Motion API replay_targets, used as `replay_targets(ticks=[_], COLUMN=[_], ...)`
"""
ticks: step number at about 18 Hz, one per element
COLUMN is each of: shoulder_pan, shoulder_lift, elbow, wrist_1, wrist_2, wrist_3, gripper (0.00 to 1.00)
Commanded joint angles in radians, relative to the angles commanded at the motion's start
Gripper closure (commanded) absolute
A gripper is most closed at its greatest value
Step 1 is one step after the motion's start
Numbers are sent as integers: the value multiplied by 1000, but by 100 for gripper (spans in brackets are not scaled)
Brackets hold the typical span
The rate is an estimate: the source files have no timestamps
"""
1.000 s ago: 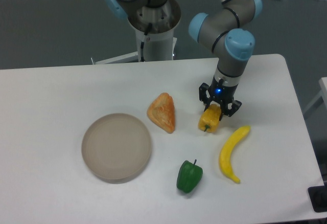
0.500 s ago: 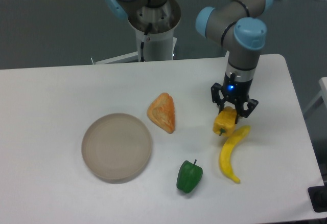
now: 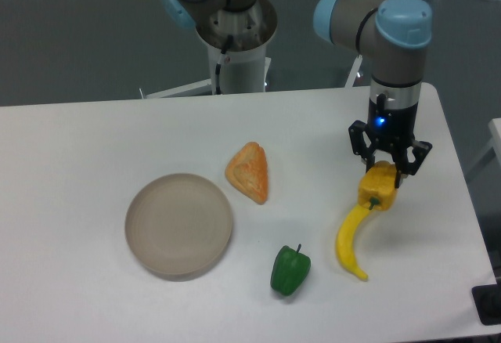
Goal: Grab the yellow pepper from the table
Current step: 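Lift the grasped yellow pepper up off the table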
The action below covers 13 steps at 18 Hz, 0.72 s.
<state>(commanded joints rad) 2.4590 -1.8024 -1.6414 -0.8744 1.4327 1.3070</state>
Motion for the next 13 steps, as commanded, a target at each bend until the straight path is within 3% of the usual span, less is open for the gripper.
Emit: replay_targets(ticks=[5,13], shoulder_pan=[-31,-35], shoulder_lift=[-14,-17], elbow=[20,23], wrist_1=[2,3], wrist_2=[60,61], wrist_3=[0,-2], gripper=[67,67])
